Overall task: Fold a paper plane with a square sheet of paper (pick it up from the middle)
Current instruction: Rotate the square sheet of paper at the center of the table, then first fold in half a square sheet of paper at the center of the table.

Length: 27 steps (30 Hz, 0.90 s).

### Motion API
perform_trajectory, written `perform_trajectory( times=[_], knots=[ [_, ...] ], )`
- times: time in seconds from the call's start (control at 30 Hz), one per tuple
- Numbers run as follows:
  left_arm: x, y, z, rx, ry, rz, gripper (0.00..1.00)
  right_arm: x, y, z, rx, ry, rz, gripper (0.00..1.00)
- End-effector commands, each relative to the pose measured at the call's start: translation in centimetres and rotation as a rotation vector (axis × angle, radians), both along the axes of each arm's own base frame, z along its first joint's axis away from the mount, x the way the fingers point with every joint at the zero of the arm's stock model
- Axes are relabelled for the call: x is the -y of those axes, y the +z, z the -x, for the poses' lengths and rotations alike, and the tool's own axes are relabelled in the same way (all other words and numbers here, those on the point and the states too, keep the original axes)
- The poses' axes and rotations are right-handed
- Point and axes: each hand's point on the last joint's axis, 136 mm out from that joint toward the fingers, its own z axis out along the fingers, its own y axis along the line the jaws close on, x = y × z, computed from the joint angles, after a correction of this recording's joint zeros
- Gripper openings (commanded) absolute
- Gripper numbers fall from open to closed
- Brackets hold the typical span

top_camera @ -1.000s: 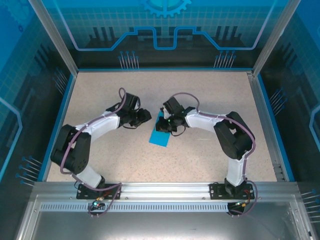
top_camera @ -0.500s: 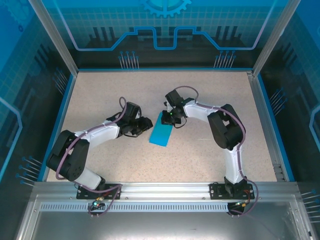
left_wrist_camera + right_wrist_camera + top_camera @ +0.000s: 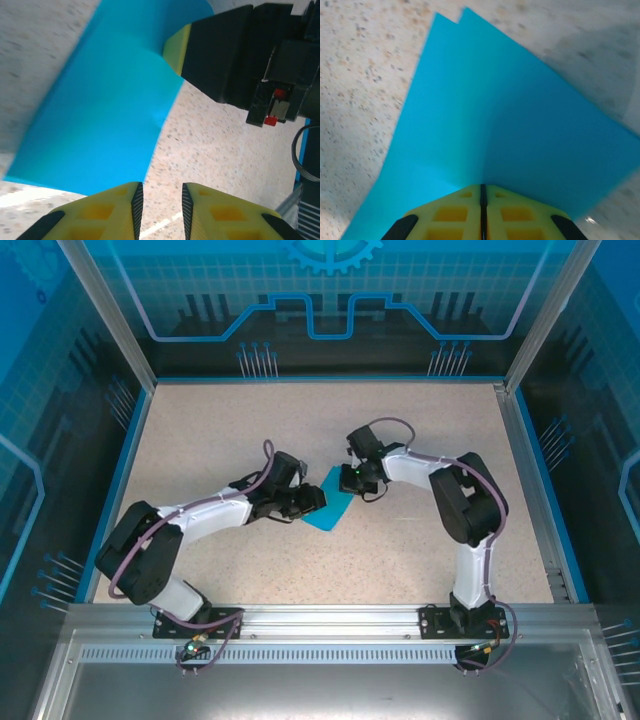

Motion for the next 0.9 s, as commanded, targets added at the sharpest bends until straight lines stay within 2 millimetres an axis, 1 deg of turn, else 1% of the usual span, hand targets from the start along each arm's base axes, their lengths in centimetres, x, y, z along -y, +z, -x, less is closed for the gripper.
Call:
perform_trajectory(
  times=[0.0,0.07,0.1,0.13,0.27,0.33,0.47,0.57,0.67,0.87],
  knots=[
    [3.0,0.6,0.1,0.004,-0.065,0.054,0.27,-0.3,3.9,-0.9,0.088,-0.016,-0.137,0.09],
    [4.2,0.2,0.2,-0.007,-0.080,0.057,0.25,-0.4,5.4,-0.4,0.110,0.004,-0.209,0.10],
    [4.6,0.1,0.1,-0.007,-0.084,0.058,0.24,-0.4,5.7,-0.1,0.113,0.018,-0.230,0.10],
    [4.9,-0.2,0.0,-0.010,-0.082,0.055,0.23,-0.3,5.7,0.5,0.105,0.031,-0.244,0.10],
    [5.3,-1.3,-0.7,-0.035,-0.053,0.027,0.18,-0.3,4.1,2.4,0.057,0.071,-0.276,0.06],
    [5.3,-2.0,-1.1,-0.047,-0.038,0.010,0.15,-0.5,3.5,2.8,0.036,0.086,-0.296,0.04],
    [5.0,-3.2,-1.2,-0.067,-0.019,-0.021,0.09,-1.0,2.3,3.0,-0.003,0.095,-0.318,0.01],
    [5.3,-3.7,-1.2,-0.085,-0.027,-0.018,0.06,-1.3,1.5,3.1,-0.030,0.099,-0.328,0.00],
    [5.6,-4.0,-1.2,-0.099,-0.029,-0.009,0.04,-1.0,0.6,3.3,-0.049,0.088,-0.301,0.00],
    [5.3,-5.1,-1.3,-0.116,-0.024,-0.043,0.02,-0.9,-0.4,3.6,-0.070,0.095,-0.293,0.00]
  ],
)
